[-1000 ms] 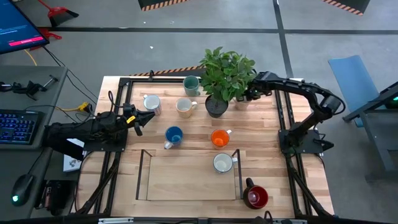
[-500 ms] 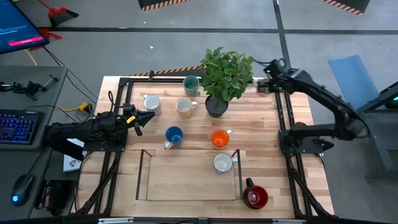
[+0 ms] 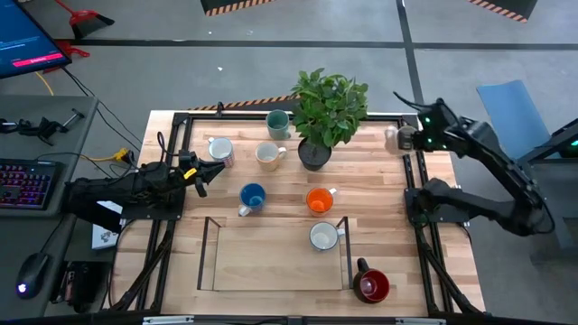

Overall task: Place coffee mugs
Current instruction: Put the white-orange pattern mug on the shelf

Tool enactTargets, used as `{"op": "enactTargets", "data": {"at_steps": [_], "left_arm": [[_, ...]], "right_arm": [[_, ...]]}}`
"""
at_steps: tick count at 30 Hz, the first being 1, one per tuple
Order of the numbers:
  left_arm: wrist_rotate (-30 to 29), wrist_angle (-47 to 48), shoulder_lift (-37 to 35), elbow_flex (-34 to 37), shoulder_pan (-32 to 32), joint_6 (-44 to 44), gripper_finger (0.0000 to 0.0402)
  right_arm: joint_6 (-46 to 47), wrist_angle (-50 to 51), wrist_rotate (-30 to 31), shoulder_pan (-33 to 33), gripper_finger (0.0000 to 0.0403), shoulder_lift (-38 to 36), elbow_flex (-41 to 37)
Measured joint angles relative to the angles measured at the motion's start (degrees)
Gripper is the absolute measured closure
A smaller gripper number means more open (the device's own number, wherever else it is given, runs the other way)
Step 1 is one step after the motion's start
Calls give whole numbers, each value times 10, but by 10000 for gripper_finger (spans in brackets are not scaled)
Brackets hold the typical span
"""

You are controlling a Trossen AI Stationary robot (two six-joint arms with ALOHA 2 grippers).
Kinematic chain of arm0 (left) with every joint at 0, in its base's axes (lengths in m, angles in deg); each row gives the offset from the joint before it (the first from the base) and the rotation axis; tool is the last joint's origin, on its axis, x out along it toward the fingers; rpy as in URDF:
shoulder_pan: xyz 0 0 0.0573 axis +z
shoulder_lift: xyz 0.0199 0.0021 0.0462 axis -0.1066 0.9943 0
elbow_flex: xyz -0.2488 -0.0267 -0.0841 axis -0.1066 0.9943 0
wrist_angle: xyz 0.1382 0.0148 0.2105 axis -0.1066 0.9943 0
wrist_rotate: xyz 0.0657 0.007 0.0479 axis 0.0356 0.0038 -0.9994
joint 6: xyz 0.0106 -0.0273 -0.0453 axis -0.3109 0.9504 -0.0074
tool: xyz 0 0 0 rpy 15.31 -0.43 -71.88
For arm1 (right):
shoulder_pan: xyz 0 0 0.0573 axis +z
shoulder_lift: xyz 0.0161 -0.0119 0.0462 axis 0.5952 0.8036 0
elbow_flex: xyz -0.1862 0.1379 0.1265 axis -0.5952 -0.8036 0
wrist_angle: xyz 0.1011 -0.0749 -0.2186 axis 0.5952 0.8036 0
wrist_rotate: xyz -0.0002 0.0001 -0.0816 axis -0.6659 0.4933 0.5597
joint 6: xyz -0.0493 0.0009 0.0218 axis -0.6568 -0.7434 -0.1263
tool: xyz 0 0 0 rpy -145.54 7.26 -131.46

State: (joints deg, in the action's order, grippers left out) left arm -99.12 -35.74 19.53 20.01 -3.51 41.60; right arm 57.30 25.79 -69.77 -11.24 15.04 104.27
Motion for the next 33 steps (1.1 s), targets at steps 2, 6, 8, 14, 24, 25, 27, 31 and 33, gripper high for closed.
{"op": "enactTargets", "data": {"at_steps": [2,6,8,14,24,25,27,31,33], "left_arm": [[0,0,0,0,0,0,348],[0,0,0,0,0,0,348],[0,0,0,0,0,0,348],[0,0,0,0,0,0,348],[0,3,0,0,0,0,348],[0,3,0,0,0,0,348],[0,4,0,0,0,0,348],[0,4,0,0,0,0,348],[0,4,0,0,0,0,348]], "right_arm": [[-3,13,-22,13,402,-17,0],[-5,36,-79,45,403,-44,0],[0,31,-120,65,403,-52,0],[37,-9,-203,131,403,-59,0],[138,-139,-259,285,403,-37,0],[145,-163,-255,304,403,-28,0],[155,-206,-244,343,403,-8,1],[166,-283,-214,420,403,43,1],[165,-335,-199,451,403,69,1]]}}
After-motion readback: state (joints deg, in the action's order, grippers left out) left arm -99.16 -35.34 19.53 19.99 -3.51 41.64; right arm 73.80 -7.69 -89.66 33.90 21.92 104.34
